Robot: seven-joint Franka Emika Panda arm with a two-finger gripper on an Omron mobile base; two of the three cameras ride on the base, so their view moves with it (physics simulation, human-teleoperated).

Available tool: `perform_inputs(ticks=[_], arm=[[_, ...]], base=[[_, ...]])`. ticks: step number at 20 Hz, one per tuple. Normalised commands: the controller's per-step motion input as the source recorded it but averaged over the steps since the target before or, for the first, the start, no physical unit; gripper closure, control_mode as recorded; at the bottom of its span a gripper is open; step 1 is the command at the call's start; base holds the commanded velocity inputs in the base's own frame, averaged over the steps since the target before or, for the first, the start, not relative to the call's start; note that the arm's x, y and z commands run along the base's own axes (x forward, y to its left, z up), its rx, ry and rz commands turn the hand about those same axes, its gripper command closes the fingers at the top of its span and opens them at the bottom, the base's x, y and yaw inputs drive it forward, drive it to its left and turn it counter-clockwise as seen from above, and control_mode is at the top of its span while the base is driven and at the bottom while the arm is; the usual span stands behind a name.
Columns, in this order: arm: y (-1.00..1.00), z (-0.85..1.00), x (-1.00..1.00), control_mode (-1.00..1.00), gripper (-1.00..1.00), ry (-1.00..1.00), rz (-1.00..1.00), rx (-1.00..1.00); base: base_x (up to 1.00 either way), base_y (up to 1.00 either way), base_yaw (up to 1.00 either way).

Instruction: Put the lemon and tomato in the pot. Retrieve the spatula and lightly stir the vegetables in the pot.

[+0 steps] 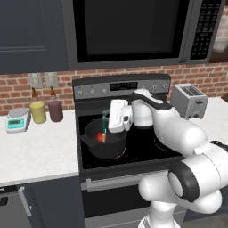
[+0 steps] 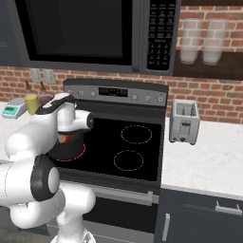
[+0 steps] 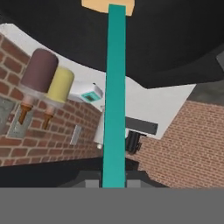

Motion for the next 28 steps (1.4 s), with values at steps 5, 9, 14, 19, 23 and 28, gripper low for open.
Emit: perform_inputs(ticks=[5, 9, 14, 19, 23, 28], arm=[[0.1, 0.09, -0.13, -1.0, 1.0, 0.0, 0.15, 0.03], [0.0, 0.38, -0.39, -1.0, 1.0, -0.04, 0.06, 0.0], [-0.08, 0.61, -0.37, -1.0, 1.0, -0.05, 0.0, 0.0], [-0.06, 0.11, -0.02, -1.0, 1.0, 0.01, 0.0, 0.0], [-0.04, -0.27, 0.0, -1.0, 1.0, 0.09, 0.0, 0.04], [-0.01, -0.22, 0.01, -1.0, 1.0, 0.07, 0.04, 0.08]], base=[[0.0, 0.0, 0.0], [0.0, 0.0, 0.0], [0.0, 0.0, 0.0], [0.0, 0.0, 0.0], [0.0, 0.0, 0.0], [0.0, 0.0, 0.0]])
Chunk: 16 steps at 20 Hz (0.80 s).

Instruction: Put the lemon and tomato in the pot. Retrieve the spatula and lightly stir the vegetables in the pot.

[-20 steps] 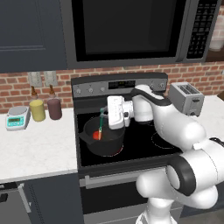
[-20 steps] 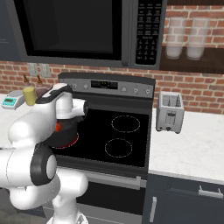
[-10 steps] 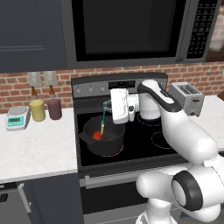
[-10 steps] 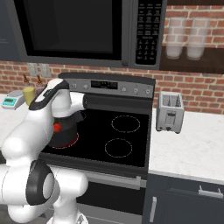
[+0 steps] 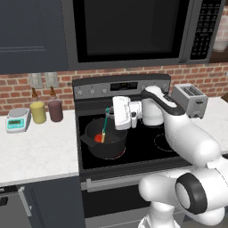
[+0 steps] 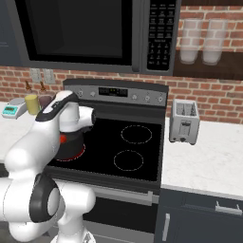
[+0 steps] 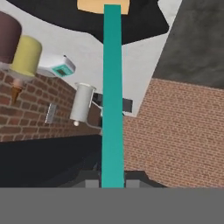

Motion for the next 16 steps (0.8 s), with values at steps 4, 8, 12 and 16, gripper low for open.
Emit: perform_inputs(ticks=[4, 8, 12, 16], arm=[[0.0, -0.01, 0.06, -1.0, 1.0, 0.0, 0.1, 0.1], [0.0, -0.1, 0.2, -1.0, 1.0, 0.0, 0.1, 0.07], [-0.04, -0.24, 0.22, -1.0, 1.0, 0.0, 0.07, 0.01], [-0.08, -0.28, 0.18, -1.0, 1.0, 0.0, 0.06, 0.0]], base=[[0.0, 0.0, 0.0], [0.0, 0.0, 0.0], [0.0, 0.0, 0.0], [0.0, 0.0, 0.0]])
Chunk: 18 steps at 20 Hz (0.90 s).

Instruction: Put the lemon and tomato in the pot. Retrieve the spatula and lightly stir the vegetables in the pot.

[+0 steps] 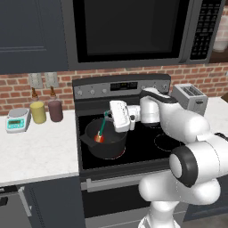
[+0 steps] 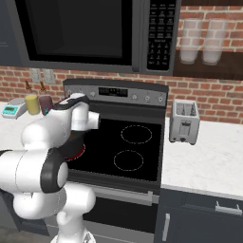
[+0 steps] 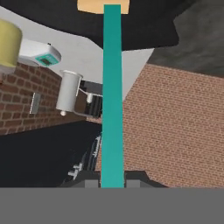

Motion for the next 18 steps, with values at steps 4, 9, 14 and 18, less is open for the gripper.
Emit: perform_inputs(ticks=[4, 9, 14, 18], arm=[[-0.06, -0.17, 0.15, -1.0, 1.0, 0.0, 0.06, 0.0], [-0.08, -0.12, 0.12, -1.0, 1.0, 0.0, 0.04, 0.0], [-0.11, -0.03, 0.04, -1.0, 1.0, -0.02, 0.02, 0.0], [-0.16, 0.0, 0.0, -1.0, 1.0, -0.07, 0.0, -0.02]], base=[[0.0, 0.0, 0.0], [0.0, 0.0, 0.0], [0.0, 0.0, 0.0], [0.0, 0.0, 0.0]])
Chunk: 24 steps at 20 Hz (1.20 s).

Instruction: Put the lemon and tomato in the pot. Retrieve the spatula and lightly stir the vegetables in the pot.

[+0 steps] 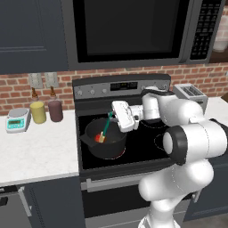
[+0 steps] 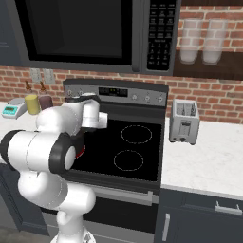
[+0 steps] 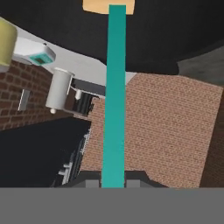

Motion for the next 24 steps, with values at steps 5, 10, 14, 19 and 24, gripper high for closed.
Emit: perform_inputs(ticks=[5, 10, 14, 19, 24], arm=[[-0.17, 0.0, 0.0, -1.0, 1.0, -0.12, 0.0, -0.09], [-0.1, 0.09, -0.02, -1.0, 1.0, -0.15, 0.0, -0.11], [0.01, 0.41, -0.09, -1.0, 1.0, -0.15, 0.01, -0.01], [0.11, 0.13, -0.03, -1.0, 1.0, -0.06, 0.04, 0.0], [0.01, -0.11, -0.01, -1.0, 1.0, 0.03, 0.01, 0.0]], base=[[0.0, 0.0, 0.0], [0.0, 0.0, 0.0], [0.0, 0.0, 0.0], [0.0, 0.0, 0.0], [0.0, 0.0, 0.0]])
